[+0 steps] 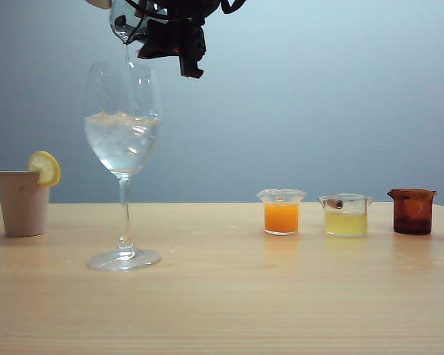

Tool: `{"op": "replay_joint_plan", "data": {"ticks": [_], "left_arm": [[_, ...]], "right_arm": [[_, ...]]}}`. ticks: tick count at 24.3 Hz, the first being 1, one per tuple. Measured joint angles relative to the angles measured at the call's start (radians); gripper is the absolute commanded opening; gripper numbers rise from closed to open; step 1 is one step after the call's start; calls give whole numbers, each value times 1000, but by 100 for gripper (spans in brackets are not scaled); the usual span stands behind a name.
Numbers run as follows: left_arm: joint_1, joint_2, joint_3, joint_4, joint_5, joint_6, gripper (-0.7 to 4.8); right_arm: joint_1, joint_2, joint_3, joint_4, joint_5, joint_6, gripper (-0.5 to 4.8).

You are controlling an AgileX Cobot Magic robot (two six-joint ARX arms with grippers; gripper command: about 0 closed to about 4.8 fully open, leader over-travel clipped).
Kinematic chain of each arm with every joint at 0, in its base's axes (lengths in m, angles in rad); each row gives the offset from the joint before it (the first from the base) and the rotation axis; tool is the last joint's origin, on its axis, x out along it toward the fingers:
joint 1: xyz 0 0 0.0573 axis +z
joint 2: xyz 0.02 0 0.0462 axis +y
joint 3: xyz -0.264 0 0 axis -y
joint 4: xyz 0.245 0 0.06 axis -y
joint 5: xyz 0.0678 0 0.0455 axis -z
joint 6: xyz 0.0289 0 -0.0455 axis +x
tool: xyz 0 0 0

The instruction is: Pick up the first measuring cup from the left, pour the coconut rum inside into the goblet, and finally put the measuring cup back in its original place.

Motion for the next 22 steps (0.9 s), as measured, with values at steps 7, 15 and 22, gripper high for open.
{"op": "replay_joint_plan", "data": {"ticks": [7, 15, 22], "left_arm": [[0, 0, 0, 0, 1, 0, -5], [0, 0, 0, 0, 18, 0, -6], [0, 0, 0, 0, 18, 0, -5]], "right_arm": [[6, 0, 0, 13, 0, -49, 148], [6, 0, 0, 15, 0, -119, 148], [6, 0, 0, 18, 0, -150, 148]]}}
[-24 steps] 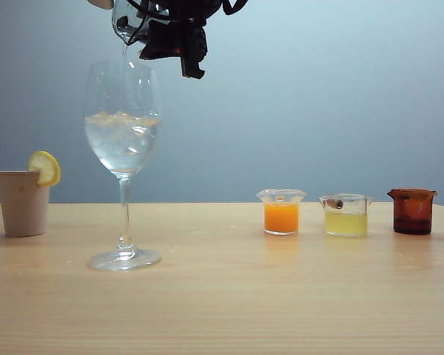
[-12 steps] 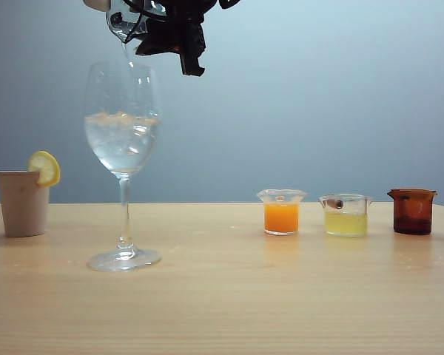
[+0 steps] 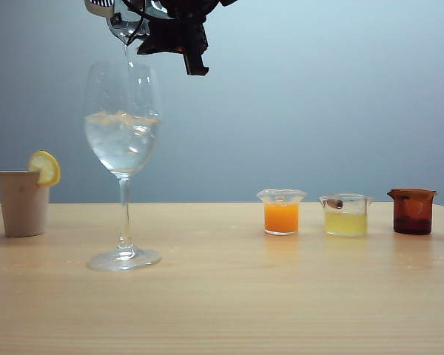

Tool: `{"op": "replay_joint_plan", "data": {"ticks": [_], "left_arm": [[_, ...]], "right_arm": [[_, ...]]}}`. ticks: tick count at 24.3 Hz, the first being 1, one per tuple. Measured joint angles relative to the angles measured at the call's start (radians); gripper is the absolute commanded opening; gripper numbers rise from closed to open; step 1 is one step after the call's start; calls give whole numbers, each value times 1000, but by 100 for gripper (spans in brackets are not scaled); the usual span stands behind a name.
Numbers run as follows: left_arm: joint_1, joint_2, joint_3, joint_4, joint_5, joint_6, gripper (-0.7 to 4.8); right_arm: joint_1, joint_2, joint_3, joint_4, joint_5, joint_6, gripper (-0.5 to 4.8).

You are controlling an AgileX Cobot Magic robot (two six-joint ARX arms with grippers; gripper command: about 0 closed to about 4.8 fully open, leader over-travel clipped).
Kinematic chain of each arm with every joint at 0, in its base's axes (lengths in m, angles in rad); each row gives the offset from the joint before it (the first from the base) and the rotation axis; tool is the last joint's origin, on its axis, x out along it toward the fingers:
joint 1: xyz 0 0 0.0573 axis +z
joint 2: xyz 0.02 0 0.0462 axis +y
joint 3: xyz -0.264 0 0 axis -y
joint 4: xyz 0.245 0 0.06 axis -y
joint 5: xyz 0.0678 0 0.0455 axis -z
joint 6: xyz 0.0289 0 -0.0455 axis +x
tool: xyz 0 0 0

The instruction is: Pick up the first measuring cup from the left, pour the coconut rum inside into the goblet, and finally put the measuring cup back in its original place.

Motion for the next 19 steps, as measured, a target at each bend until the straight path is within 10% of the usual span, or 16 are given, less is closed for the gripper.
{"op": "replay_joint_plan", "data": {"ticks": [19], "left_arm": [[0, 0, 0, 0, 0, 0, -5]], "right_arm": [[0, 0, 0, 0, 0, 45, 147]]}}
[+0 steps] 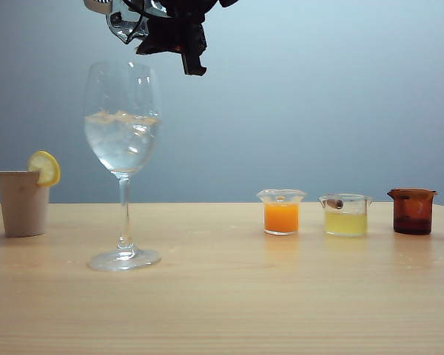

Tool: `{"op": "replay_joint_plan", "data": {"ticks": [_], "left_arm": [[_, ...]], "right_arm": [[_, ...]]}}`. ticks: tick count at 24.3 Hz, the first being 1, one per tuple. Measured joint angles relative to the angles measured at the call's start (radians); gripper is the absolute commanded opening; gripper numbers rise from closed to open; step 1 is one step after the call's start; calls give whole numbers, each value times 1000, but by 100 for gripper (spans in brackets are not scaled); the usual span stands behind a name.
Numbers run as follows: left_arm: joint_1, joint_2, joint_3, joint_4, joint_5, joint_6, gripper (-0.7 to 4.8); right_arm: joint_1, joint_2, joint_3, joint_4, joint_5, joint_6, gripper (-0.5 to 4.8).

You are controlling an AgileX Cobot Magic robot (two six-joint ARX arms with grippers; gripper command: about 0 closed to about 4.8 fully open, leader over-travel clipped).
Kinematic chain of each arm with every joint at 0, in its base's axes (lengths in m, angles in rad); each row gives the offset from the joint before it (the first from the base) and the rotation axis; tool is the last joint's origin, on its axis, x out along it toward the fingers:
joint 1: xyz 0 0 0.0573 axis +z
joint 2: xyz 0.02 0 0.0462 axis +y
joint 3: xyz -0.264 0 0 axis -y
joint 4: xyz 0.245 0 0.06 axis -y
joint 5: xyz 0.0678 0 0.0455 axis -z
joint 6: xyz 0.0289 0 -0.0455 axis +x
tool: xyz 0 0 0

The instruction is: Pick up the first measuring cup from the left, pour the coconut rum inside into the goblet, and finally put the measuring cup back in its original place.

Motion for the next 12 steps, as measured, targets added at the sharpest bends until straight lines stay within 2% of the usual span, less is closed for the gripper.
{"op": "replay_joint_plan", "data": {"ticks": [3, 4, 12], "left_arm": [[0, 0, 0, 0, 0, 0, -5], [0, 0, 0, 0, 0, 0, -5], [0, 0, 0, 0, 0, 0, -5]], "right_arm": [[0, 0, 0, 0, 0, 67, 129], [0, 0, 0, 0, 0, 115, 115], [-36, -1, 0, 95, 10, 488, 116]]}}
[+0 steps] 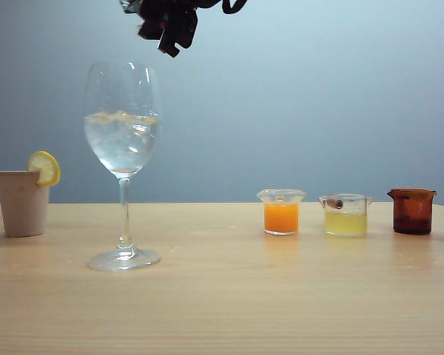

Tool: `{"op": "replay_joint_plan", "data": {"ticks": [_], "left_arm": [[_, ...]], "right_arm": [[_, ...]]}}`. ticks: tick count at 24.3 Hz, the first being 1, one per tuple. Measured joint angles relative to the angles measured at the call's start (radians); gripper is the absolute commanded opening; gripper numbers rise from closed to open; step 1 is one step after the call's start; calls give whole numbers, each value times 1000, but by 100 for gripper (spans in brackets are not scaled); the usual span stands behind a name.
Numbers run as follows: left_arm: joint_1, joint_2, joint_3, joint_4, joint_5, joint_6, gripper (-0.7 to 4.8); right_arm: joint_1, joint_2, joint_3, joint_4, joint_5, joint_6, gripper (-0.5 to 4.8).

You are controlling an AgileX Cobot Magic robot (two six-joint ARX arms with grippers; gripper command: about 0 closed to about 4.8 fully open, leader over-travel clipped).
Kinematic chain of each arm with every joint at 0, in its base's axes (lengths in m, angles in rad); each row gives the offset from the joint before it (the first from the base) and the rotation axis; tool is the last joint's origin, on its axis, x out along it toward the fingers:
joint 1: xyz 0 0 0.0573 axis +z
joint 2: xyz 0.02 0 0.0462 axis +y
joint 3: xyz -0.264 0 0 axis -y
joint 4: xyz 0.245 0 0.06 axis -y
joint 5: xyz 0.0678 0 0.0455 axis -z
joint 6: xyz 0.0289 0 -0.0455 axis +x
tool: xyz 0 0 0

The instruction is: Pick up the first measuring cup from the left, pour the coconut rum inside into the goblet, and finally put the measuring cup back in its original place.

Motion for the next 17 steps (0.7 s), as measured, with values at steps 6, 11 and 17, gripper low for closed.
{"op": "replay_joint_plan", "data": {"ticks": [6, 11, 17], "left_arm": [[0, 0, 0, 0, 0, 0, -6], [0, 0, 0, 0, 0, 0, -5], [0, 0, 0, 0, 0, 0, -6]], "right_arm": [[-79, -13, 0, 19, 11, 401, 116], [-137, -14, 0, 25, 8, 616, 116], [-206, -14, 0, 26, -66, 843, 116]]}}
